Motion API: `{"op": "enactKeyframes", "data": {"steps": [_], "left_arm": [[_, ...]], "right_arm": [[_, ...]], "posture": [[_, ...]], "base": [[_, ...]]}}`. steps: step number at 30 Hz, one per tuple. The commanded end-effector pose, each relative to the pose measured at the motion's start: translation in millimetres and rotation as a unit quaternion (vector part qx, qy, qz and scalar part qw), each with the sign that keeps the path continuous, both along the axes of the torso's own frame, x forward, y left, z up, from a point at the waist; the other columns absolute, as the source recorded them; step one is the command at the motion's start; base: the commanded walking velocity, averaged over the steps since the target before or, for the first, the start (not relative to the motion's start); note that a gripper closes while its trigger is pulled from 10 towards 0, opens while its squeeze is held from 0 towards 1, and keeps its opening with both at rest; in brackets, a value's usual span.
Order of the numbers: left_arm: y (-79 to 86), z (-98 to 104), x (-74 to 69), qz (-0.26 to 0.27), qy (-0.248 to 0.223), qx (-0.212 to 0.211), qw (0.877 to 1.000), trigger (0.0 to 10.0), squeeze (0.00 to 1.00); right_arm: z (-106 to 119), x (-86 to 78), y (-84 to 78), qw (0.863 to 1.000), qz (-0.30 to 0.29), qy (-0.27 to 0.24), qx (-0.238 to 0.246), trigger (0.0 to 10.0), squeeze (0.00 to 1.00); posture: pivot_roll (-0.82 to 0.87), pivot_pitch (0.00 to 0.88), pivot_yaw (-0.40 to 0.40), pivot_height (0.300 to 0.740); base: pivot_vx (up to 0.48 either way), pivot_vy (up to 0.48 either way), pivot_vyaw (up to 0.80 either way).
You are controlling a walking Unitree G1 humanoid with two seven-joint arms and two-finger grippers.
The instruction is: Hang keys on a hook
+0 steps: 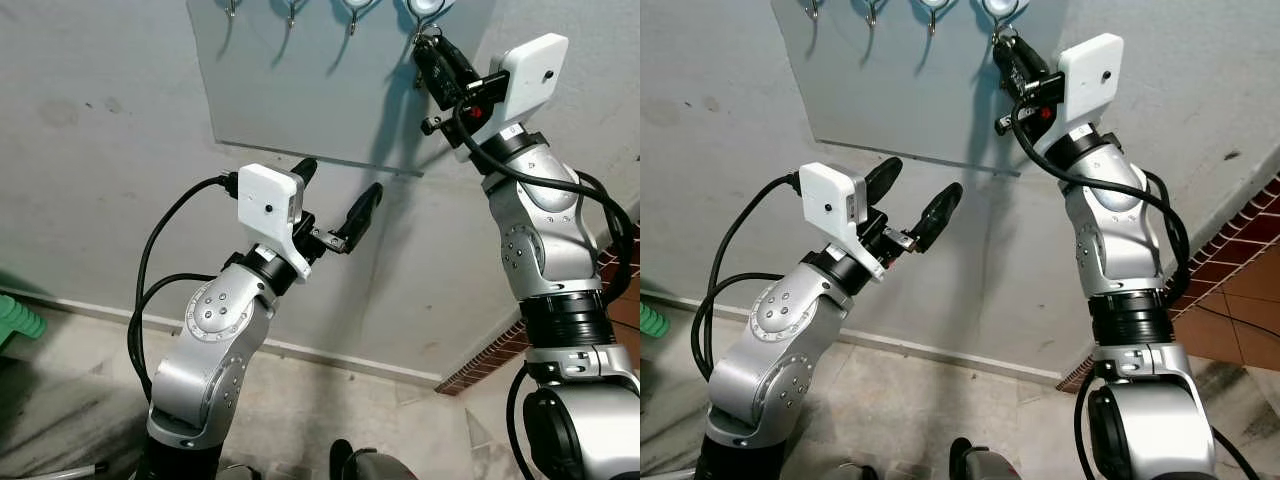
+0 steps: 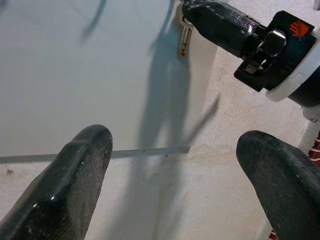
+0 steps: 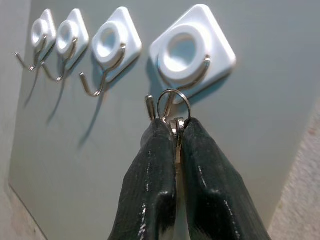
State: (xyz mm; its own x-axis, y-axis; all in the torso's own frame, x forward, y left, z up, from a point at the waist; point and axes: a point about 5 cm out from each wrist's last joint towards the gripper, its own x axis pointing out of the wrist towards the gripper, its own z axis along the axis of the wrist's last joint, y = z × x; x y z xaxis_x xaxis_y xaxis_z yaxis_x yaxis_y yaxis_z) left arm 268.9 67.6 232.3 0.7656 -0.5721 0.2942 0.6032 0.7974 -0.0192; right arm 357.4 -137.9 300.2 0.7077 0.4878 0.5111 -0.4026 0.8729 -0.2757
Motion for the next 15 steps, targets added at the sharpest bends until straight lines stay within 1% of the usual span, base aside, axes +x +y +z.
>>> {"op": "enactKeyframes", "data": {"steps": [1,8,14,15], "left_arm": [[1.6,1.9,-3.4,0.003,-0.001,-0.005,1.0,10.0,0.0],[1.7,1.1,-3.7,0.004,0.007,-0.014,1.0,10.0,0.0],[1.8,1.2,-3.6,0.006,0.009,-0.016,1.0,10.0,0.0],[1.8,0.9,-3.5,0.007,0.012,-0.019,1.0,10.0,0.0]], "right_arm": [[3.7,2.2,-5.4,0.999,-0.022,-0.009,-0.021,10.0,0.0],[3.5,-0.3,-5.3,0.995,-0.05,-0.046,-0.076,10.0,0.0],[2.8,1.5,-8.5,0.99,-0.075,-0.061,-0.1,10.0,0.0],[2.2,1.8,-8.8,0.987,-0.085,-0.069,-0.114,10.0,0.0]], "posture": [[0.01,0.211,-0.053,0.74],[0.01,0.21,-0.053,0.74],[0.01,0.209,-0.054,0.74],[0.01,0.207,-0.055,0.74]], "base": [[0.0,0.0,0.0],[0.0,0.0,0.0],[0.0,0.0,0.0],[0.0,0.0,0.0]]}}
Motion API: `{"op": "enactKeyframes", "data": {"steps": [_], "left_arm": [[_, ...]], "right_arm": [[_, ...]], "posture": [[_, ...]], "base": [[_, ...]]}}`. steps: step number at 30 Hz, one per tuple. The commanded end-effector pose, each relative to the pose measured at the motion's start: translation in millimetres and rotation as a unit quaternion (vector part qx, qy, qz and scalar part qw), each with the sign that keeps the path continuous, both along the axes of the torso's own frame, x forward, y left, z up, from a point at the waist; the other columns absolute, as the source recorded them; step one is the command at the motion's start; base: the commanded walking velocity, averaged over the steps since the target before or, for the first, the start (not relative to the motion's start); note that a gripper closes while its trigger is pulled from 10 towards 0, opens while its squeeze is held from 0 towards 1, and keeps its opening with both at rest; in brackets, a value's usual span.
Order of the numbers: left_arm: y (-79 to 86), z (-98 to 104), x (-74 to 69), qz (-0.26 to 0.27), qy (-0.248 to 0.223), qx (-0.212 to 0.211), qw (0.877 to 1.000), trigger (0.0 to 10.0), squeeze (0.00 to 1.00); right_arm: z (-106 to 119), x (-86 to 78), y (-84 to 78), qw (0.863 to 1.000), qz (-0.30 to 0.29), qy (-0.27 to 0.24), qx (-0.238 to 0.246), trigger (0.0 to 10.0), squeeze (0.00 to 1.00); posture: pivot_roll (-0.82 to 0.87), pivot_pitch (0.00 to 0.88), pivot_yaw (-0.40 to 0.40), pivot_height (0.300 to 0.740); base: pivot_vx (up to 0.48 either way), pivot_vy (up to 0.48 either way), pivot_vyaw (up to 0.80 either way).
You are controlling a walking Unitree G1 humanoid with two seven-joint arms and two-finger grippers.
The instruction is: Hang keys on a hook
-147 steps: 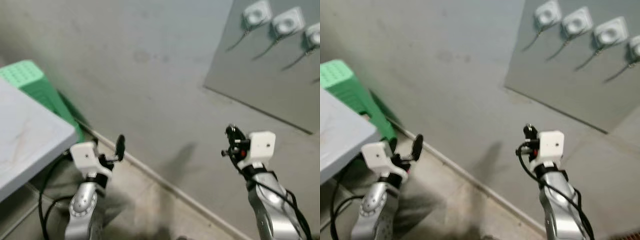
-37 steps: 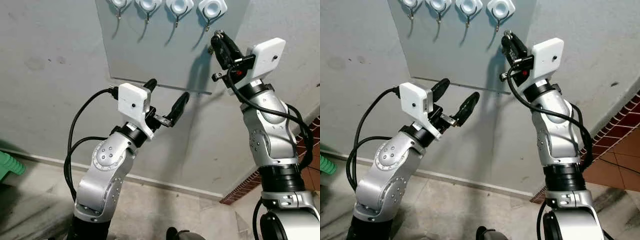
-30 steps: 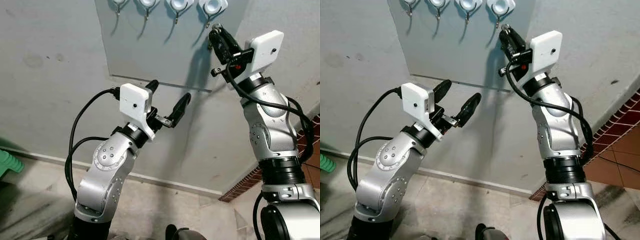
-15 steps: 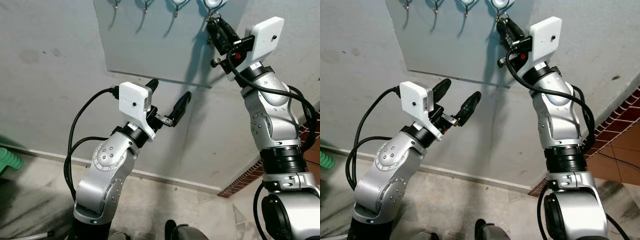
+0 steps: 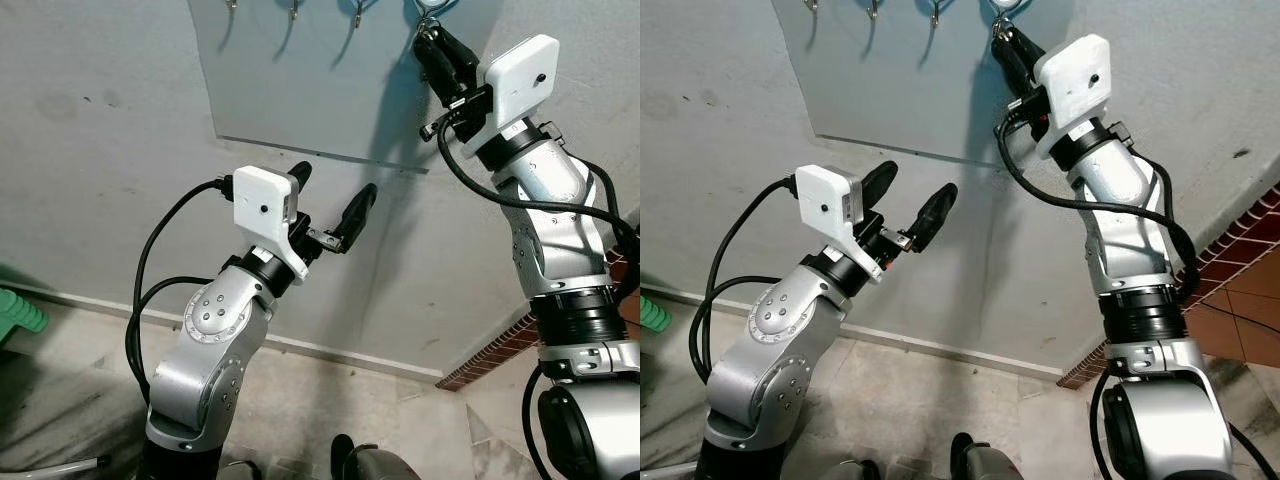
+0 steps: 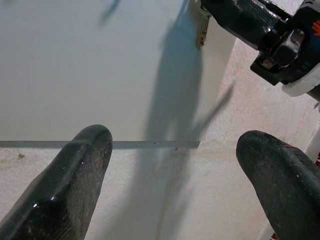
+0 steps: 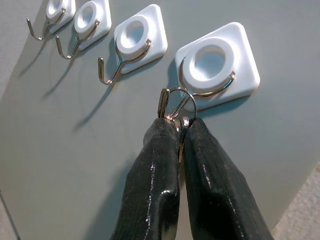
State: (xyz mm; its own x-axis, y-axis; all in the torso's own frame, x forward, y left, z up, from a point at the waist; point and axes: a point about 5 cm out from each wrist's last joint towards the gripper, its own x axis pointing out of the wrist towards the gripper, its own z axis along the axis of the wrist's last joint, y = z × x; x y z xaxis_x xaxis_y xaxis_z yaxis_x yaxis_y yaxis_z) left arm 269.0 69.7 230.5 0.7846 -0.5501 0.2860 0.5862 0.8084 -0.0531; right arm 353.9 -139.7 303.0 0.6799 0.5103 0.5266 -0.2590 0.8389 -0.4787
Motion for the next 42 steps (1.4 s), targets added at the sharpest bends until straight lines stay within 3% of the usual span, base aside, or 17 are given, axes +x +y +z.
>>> {"op": "enactKeyframes", "data": {"steps": [1,12,19,23,29,42], "left_arm": [[-0.3,2.8,-3.7,-0.003,-0.002,-0.008,1.0,10.0,0.0],[-0.3,2.1,-4.2,0.0,0.006,-0.018,1.0,10.0,0.0],[-1.2,1.8,-5.0,-0.002,0.008,-0.019,1.0,10.0,0.0],[-0.8,1.8,-5.0,0.0,0.011,-0.023,1.0,10.0,0.0],[-0.3,1.7,-5.3,0.001,0.013,-0.025,1.0,10.0,0.0],[-0.6,1.3,-5.3,0.001,0.02,-0.032,0.999,10.0,0.0]], "right_arm": [[-0.6,5.3,-7.1,0.999,-0.037,0.003,-0.023,10.0,0.0],[-3.4,8.4,-13.4,0.993,-0.102,-0.031,-0.058,10.0,0.0],[-5.4,13.1,-17.1,0.996,-0.086,0.007,0.011,10.0,0.0],[-4.7,12.5,-18.0,0.993,-0.111,-0.019,-0.021,10.0,0.0],[-8.4,14.2,-20.2,0.992,-0.123,-0.015,-0.022,10.0,0.0],[-4.5,12.9,-26.3,0.982,-0.172,-0.063,-0.051,10.0,0.0]], "posture": [[0.01,0.207,-0.055,0.74],[0.01,0.202,-0.055,0.74],[0.01,0.203,-0.055,0.74],[0.01,0.206,-0.055,0.74],[0.01,0.213,-0.054,0.74],[0.01,0.221,-0.054,0.74]], "base": [[0.0,0.0,0.0],[0.0,0.0,0.0],[0.0,0.0,0.0],[0.0,0.0,0.0],[0.0,0.0,0.0],[0.0,0.0,0.0]]}}
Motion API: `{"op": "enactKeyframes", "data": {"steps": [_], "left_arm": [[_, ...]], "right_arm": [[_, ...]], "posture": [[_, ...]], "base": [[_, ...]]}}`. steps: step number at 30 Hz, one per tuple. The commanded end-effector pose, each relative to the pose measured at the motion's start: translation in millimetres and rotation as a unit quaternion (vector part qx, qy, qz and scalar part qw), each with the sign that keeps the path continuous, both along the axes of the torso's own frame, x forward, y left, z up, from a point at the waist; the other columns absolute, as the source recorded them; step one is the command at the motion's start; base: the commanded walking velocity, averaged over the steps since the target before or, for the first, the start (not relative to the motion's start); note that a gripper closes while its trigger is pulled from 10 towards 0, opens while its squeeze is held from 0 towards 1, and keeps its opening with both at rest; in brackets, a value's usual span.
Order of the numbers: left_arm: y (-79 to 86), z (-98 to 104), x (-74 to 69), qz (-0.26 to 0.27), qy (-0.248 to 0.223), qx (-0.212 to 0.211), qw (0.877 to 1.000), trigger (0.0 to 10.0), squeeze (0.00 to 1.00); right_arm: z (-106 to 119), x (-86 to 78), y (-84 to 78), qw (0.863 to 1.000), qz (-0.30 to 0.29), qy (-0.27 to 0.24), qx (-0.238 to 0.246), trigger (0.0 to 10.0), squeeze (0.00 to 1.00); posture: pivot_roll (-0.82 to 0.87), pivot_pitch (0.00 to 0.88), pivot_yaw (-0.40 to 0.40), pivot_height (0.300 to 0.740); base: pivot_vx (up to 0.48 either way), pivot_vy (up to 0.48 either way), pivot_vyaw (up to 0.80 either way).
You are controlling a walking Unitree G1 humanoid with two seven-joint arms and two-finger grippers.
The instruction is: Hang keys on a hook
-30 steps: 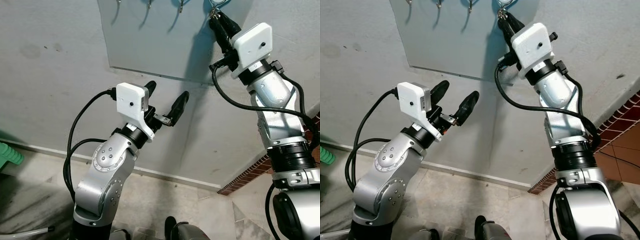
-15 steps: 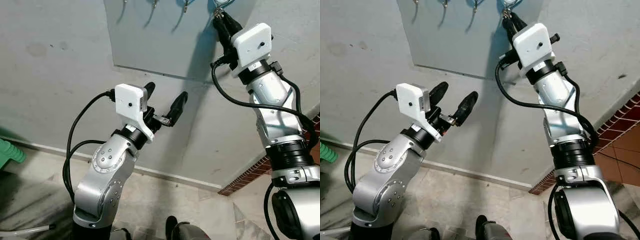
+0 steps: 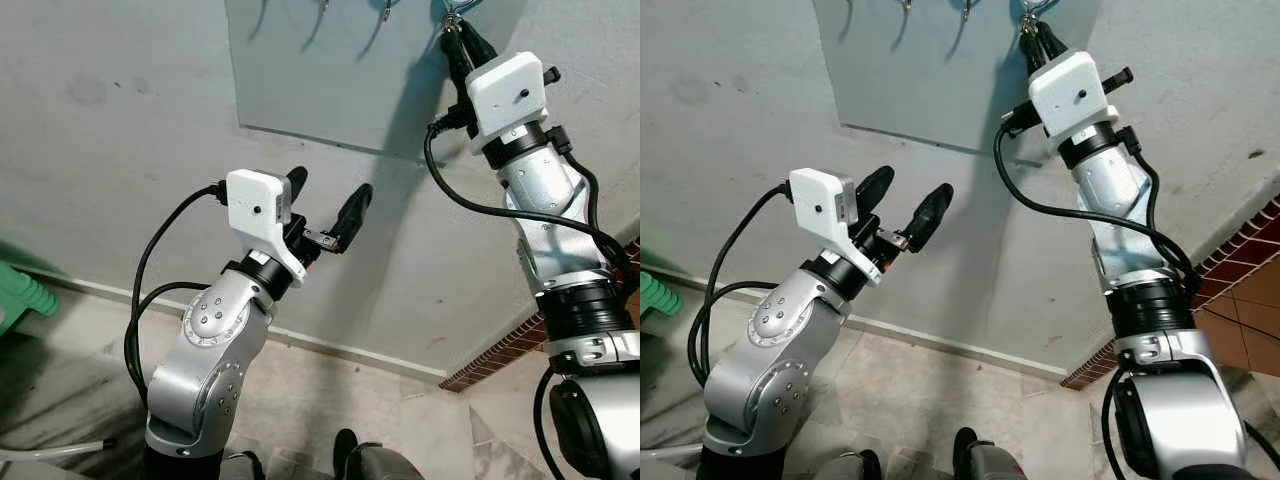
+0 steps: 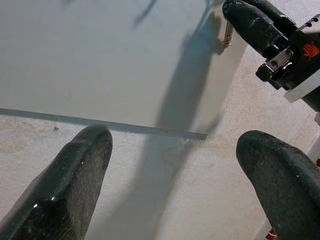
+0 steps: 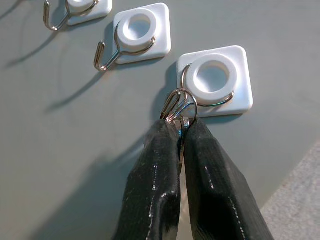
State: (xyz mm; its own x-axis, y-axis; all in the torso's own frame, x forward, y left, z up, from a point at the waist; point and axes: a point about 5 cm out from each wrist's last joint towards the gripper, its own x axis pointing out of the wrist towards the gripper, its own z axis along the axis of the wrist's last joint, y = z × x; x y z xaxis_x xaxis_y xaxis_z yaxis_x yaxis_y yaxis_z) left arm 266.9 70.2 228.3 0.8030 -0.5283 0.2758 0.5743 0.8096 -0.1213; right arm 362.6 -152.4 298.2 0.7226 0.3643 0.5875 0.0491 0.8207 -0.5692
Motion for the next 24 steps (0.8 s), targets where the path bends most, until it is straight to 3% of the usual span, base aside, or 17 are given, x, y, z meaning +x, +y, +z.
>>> {"op": "enactKeyframes", "data": {"steps": [1,16,22,24], "left_arm": [[-1.1,3.5,-3.2,-0.003,-0.003,-0.007,1.0,10.0,0.0],[-1.1,2.7,-4.8,-0.002,0.004,-0.013,1.0,10.0,0.0],[-1.2,1.7,-4.7,-0.002,0.008,-0.015,1.0,10.0,0.0],[-1.6,1.8,-5.0,-0.003,0.008,-0.015,1.0,10.0,0.0]], "right_arm": [[0.3,4.1,-13.4,0.999,-0.036,0.004,-0.006,10.0,0.0],[-6.3,0.3,-6.4,0.995,-0.05,-0.033,-0.082,10.0,0.0],[-9.1,0.3,-5.6,0.995,-0.051,-0.033,-0.075,10.0,0.0],[-11.4,1.5,-7.2,0.999,-0.036,-0.012,-0.03,10.0,0.0]], "posture": [[0.01,0.221,-0.054,0.74],[0.01,0.22,-0.054,0.74],[0.01,0.221,-0.054,0.74],[0.01,0.218,-0.053,0.74]], "base": [[0.0,0.0,0.0],[0.0,0.0,0.0],[0.0,0.0,0.0],[0.0,0.0,0.0]]}}
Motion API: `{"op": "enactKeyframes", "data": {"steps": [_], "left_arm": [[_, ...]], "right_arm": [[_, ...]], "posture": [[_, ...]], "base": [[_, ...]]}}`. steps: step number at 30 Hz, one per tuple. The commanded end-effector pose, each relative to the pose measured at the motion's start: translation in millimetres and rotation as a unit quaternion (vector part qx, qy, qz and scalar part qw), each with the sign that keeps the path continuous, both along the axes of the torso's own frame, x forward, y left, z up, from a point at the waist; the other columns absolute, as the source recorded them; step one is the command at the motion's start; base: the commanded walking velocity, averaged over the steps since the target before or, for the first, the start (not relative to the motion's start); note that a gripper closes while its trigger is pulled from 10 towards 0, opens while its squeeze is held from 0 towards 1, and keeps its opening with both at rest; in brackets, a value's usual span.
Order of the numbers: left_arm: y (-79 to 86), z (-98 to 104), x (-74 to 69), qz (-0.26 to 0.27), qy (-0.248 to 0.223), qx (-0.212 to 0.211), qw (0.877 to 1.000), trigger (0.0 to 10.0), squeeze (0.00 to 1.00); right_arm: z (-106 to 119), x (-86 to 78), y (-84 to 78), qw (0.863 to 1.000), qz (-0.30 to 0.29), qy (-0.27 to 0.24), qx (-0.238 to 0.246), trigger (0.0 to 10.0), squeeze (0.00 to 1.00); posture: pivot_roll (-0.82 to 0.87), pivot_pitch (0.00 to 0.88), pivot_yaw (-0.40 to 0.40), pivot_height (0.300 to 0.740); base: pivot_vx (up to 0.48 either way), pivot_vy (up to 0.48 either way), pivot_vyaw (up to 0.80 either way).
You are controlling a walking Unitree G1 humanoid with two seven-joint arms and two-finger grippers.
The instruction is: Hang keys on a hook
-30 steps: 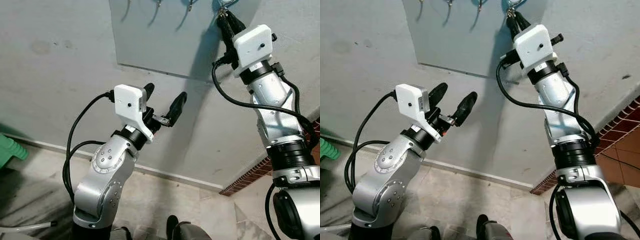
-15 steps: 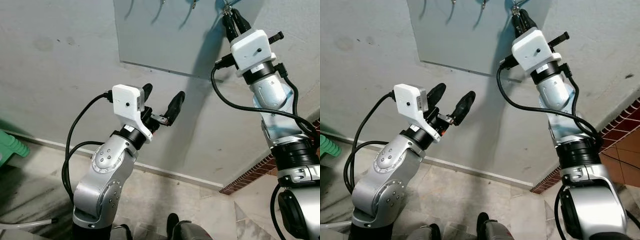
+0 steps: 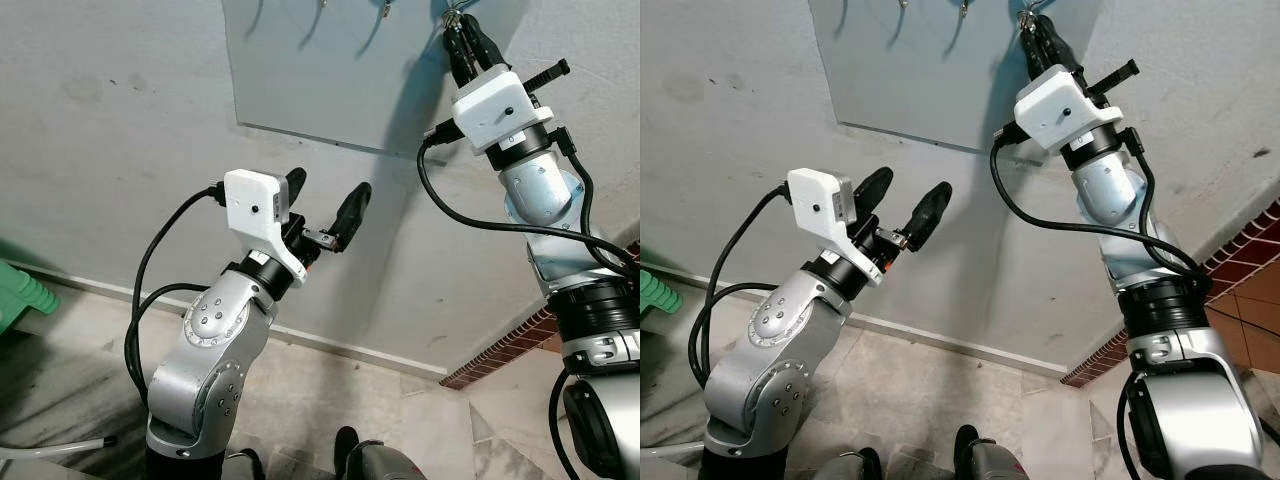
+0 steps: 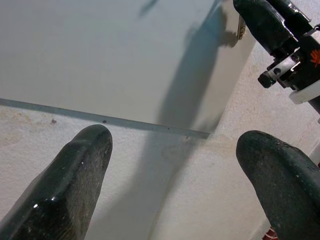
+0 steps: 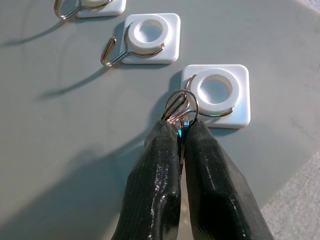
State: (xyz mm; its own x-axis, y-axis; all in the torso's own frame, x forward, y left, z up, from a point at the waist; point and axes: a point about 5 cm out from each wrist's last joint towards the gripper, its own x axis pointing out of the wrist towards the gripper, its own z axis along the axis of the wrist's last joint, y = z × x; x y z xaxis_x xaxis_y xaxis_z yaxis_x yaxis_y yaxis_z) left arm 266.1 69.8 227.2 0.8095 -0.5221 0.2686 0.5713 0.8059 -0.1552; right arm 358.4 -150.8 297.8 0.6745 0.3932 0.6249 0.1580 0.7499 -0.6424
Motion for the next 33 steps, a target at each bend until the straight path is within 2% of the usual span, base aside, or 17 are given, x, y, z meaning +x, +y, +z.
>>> {"op": "enactKeyframes", "data": {"steps": [1,2,3,7,9,12,22,28,33], "left_arm": [[-1.4,3.0,-4.4,-0.002,-0.005,-0.004,1.0,10.0,0.0],[-1.6,3.0,-4.5,-0.002,-0.005,-0.004,1.0,10.0,0.0],[-1.6,3.0,-4.8,-0.003,-0.004,-0.004,1.0,10.0,0.0],[-1.7,2.8,-4.9,-0.003,-0.003,-0.006,1.0,10.0,0.0],[-1.7,2.8,-5.3,-0.002,-0.002,-0.008,1.0,10.0,0.0],[-1.5,2.9,-5.2,-0.002,-0.001,-0.009,1.0,10.0,0.0],[-0.8,2.8,-4.8,0.0,0.005,-0.015,1.0,10.0,0.0],[-0.7,2.8,-4.9,0.001,0.006,-0.016,1.0,10.0,0.0],[0.2,3.1,-4.1,0.002,0.009,-0.019,1.0,10.0,0.0]], "right_arm": [[-11.2,5.7,-9.2,0.998,-0.007,0.047,0.033,10.0,0.0],[-11.3,5.6,-9.4,0.998,-0.005,0.048,0.035,10.0,0.0],[-10.6,4.3,-8.8,0.999,-0.013,0.035,0.013,10.0,0.0],[-12.2,3.5,-9.5,0.999,-0.012,0.034,0.018,10.0,0.0],[-10.8,0.7,-10.1,1.0,-0.026,0.007,-0.005,10.0,0.0],[-11.9,0.9,-10.7,1.0,-0.025,0.011,-0.005,10.0,0.0],[-15.5,-2.5,-9.9,0.996,-0.05,-0.025,-0.074,10.0,0.0],[-17.7,-2.5,-9.6,0.995,-0.054,-0.029,-0.084,10.0,0.0],[-22.5,-1.2,-9.3,0.987,-0.077,-0.046,-0.133,10.0,0.0]], "posture": [[0.01,0.216,-0.054,0.74],[0.01,0.216,-0.054,0.74],[0.01,0.216,-0.053,0.74],[0.01,0.213,-0.053,0.74],[0.01,0.213,-0.052,0.74],[0.01,0.217,-0.052,0.74],[0.01,0.228,-0.053,0.74],[0.01,0.228,-0.053,0.74],[0.01,0.233,-0.052,0.74]], "base": [[0.0,0.0,0.0],[0.0,0.0,0.0],[0.0,0.0,0.0],[0.0,0.0,0.0],[0.0,0.0,0.0],[0.0,0.0,0.0],[0.0,0.0,0.0],[0.0,0.0,0.0],[0.0,0.0,0.0]]}}
